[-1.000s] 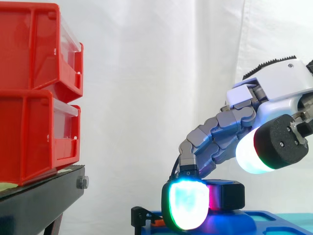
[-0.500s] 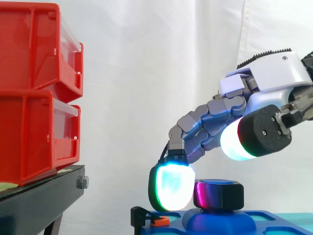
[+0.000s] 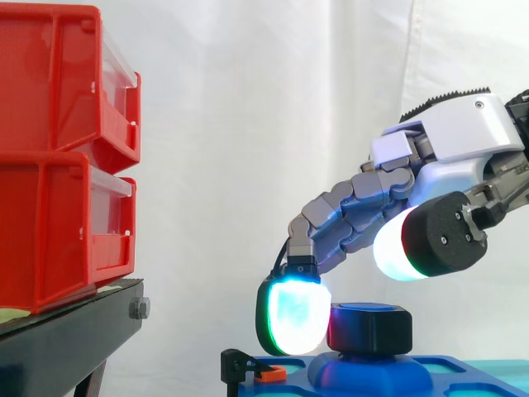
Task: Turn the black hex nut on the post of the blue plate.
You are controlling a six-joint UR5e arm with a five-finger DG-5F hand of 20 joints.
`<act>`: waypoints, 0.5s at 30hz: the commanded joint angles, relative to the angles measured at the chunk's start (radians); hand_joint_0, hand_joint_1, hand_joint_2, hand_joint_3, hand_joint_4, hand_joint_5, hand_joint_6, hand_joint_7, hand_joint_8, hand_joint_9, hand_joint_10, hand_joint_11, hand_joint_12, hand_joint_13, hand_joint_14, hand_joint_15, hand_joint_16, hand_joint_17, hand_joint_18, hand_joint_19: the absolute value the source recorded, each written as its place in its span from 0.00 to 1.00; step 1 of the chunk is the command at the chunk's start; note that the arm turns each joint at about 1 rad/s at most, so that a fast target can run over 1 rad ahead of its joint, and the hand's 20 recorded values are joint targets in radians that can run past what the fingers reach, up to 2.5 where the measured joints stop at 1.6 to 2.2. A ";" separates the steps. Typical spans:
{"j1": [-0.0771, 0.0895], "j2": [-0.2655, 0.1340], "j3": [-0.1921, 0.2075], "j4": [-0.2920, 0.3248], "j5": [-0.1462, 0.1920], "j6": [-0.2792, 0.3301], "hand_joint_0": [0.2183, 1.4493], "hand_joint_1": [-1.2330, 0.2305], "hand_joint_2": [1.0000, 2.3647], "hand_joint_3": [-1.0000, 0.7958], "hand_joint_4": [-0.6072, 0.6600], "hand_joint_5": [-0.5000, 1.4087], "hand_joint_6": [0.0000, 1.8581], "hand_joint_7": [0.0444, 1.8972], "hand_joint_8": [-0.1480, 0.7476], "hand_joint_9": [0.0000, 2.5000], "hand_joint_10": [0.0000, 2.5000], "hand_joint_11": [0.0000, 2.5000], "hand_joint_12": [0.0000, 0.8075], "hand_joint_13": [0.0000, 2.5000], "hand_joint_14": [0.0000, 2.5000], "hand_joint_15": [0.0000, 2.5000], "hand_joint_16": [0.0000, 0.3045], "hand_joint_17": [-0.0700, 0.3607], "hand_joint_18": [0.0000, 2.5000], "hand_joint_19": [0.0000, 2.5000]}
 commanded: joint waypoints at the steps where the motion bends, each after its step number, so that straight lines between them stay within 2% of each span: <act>1: -0.012 0.000 0.000 -0.002 -0.024 -0.014 0.21 0.58 0.00 0.28 0.69 0.17 0.27 0.46 0.50 0.15 0.00 0.00 0.51 0.04 0.00 0.00 0.18 0.46 0.00 0.06; 10: -0.035 0.000 0.000 -0.002 -0.062 -0.017 0.21 0.58 0.00 0.28 0.69 0.17 0.27 0.46 0.50 0.15 0.00 0.00 0.51 0.04 0.00 0.00 0.18 0.45 0.00 0.06; 15: -0.043 0.000 0.000 0.001 -0.071 -0.017 0.21 0.58 0.00 0.28 0.69 0.17 0.27 0.46 0.50 0.15 0.00 0.00 0.51 0.04 0.00 0.00 0.18 0.45 0.00 0.06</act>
